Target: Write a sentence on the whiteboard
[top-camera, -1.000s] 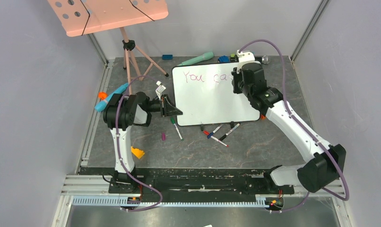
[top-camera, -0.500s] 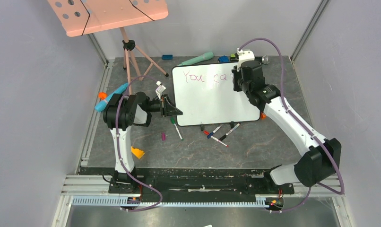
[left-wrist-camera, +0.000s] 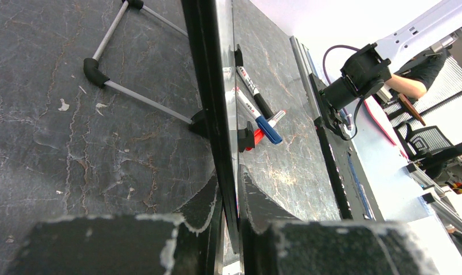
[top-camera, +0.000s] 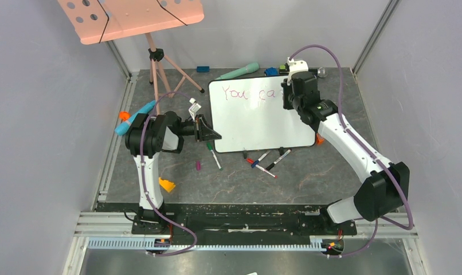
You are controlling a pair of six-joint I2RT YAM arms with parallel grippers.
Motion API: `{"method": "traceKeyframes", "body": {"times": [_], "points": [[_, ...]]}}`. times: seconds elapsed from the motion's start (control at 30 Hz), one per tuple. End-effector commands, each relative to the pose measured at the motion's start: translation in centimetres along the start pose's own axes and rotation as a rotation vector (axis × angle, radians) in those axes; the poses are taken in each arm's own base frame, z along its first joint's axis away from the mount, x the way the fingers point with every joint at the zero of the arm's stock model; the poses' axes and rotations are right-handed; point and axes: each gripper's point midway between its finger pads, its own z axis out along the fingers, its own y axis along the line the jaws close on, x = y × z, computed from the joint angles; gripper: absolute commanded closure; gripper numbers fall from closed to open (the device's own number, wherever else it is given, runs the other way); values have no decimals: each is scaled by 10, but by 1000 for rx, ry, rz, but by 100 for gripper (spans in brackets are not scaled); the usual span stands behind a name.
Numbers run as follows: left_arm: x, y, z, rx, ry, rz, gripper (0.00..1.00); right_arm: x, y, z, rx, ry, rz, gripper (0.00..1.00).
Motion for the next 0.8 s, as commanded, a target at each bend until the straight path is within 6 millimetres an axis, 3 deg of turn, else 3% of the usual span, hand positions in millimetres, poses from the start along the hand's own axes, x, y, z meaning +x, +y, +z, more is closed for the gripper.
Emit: {"method": "traceKeyframes", "body": {"times": [0.0, 0.77], "points": [[-4, -2, 1, 35, 12, 169, 98, -27, -1, 1, 3, -65, 31, 100], [-4, -1, 2, 36, 12, 162, 98, 31, 3, 2, -38, 37, 29, 100]]}}
